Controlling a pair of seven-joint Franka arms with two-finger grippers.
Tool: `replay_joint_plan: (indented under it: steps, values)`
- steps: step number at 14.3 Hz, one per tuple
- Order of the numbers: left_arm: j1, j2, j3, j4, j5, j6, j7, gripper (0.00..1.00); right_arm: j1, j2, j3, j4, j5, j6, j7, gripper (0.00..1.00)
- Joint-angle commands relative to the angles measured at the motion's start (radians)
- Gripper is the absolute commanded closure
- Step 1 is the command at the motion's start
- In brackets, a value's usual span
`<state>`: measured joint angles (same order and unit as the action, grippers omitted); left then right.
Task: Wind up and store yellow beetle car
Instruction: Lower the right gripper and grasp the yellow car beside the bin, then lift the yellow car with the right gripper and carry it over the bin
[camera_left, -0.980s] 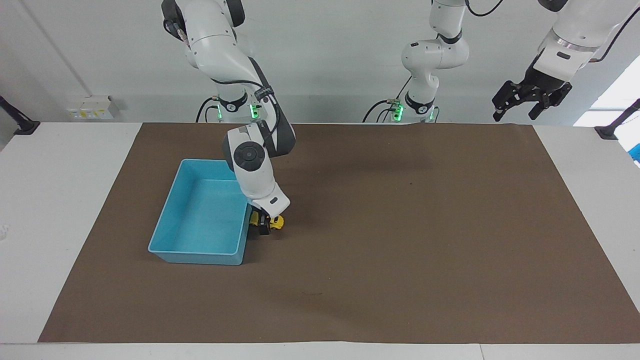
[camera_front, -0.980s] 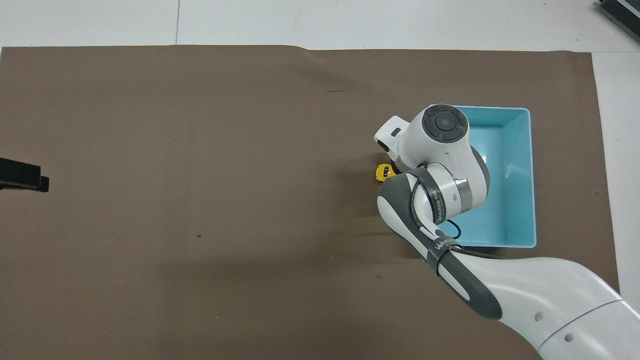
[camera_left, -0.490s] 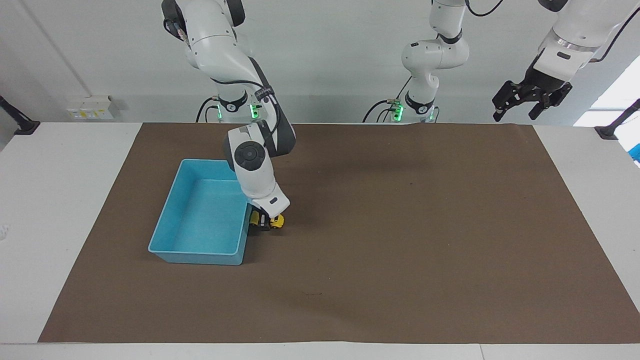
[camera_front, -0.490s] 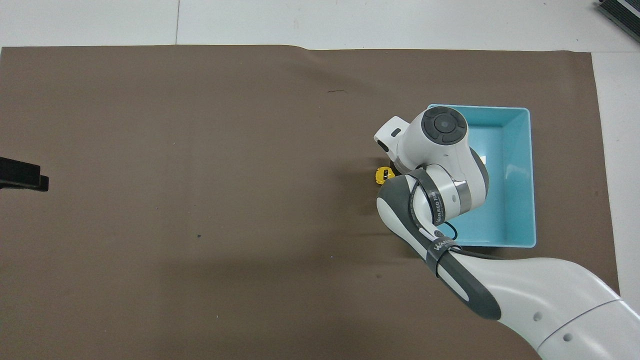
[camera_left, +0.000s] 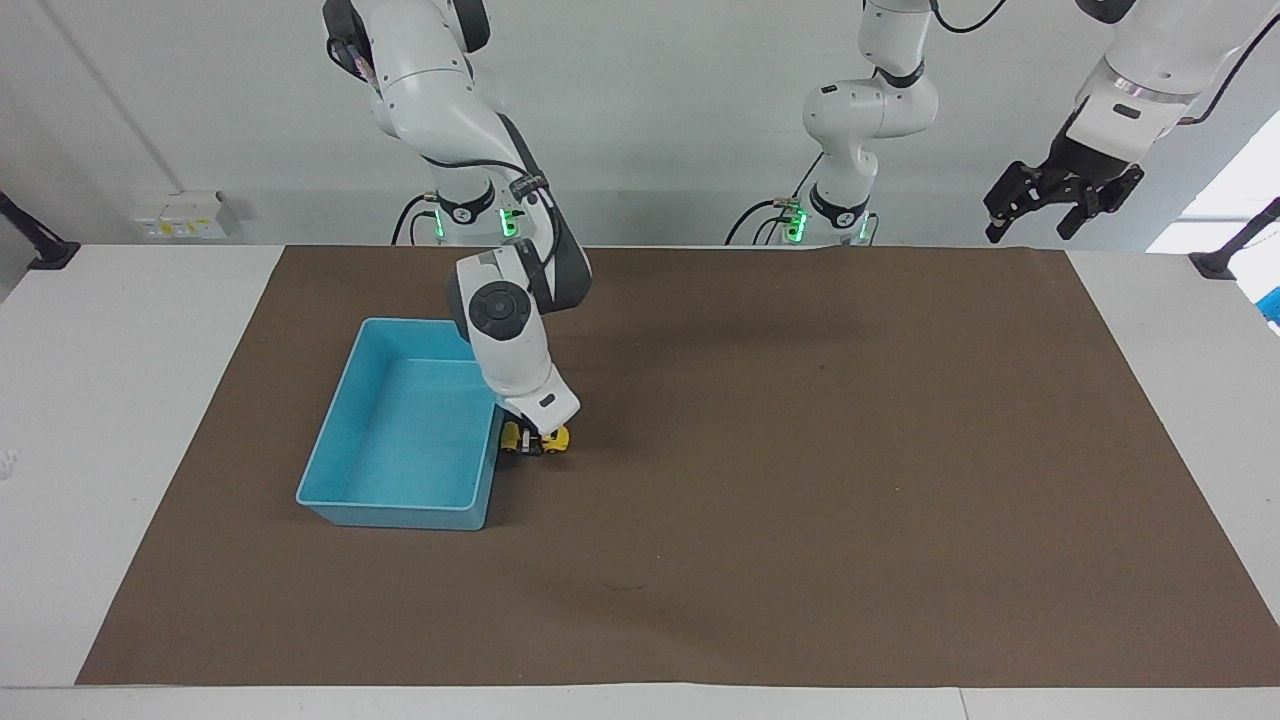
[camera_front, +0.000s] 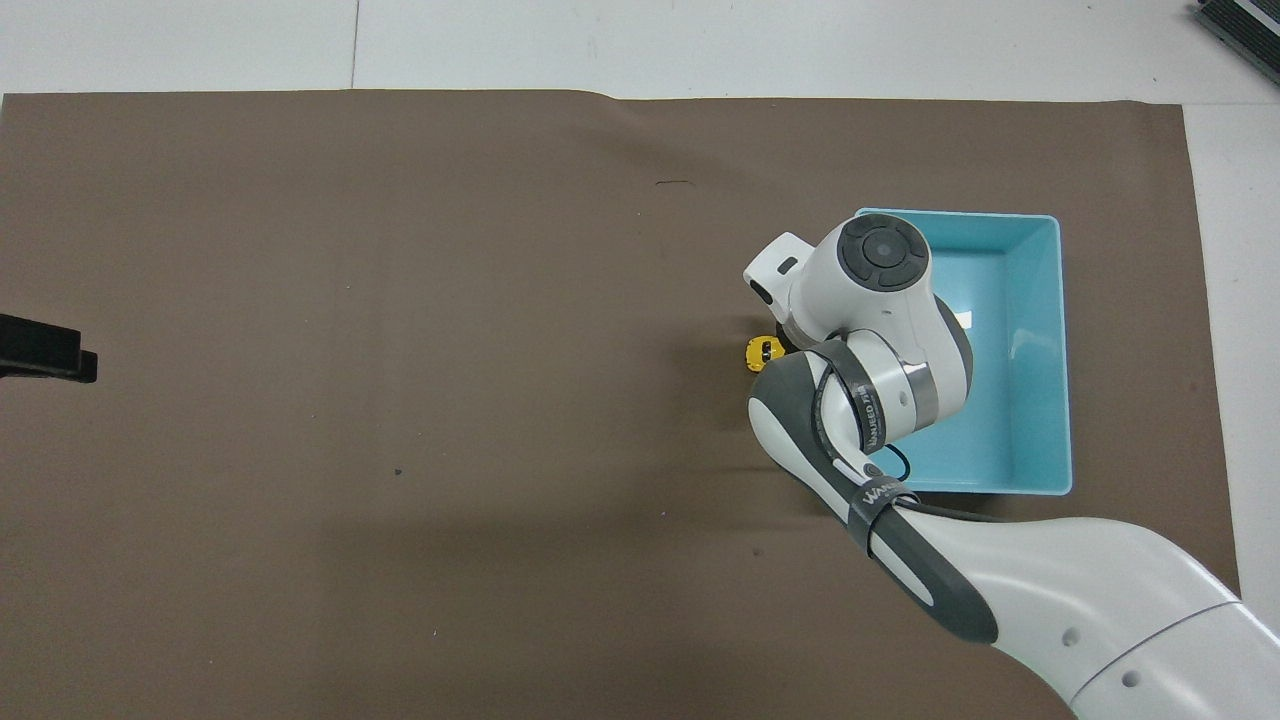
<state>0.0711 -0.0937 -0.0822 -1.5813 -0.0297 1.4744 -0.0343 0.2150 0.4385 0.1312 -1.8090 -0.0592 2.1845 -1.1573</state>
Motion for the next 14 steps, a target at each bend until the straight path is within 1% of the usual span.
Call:
replay_joint_plan:
  steps: [1,9,11,14]
  values:
    - [0.016,-0.004,-0.008,0.012,-0.013,-0.023,0.011,0.0,0.018,-0.015,0.005,0.005,0.001,0.018,0.053,1.0]
    - [0.016,-0.004,-0.008,0.012,-0.013,-0.023,0.011,0.0,0.038,-0.009,0.007,0.057,0.009,0.008,0.097,1.0]
    - [0.016,-0.004,-0.008,0.012,-0.013,-0.023,0.011,0.0,0.037,-0.026,0.007,0.063,0.009,-0.011,0.096,1.0]
    - [0.016,-0.004,-0.008,0.014,-0.013,-0.022,0.011,0.0,0.029,-0.04,0.007,0.146,0.006,-0.144,0.094,1.0]
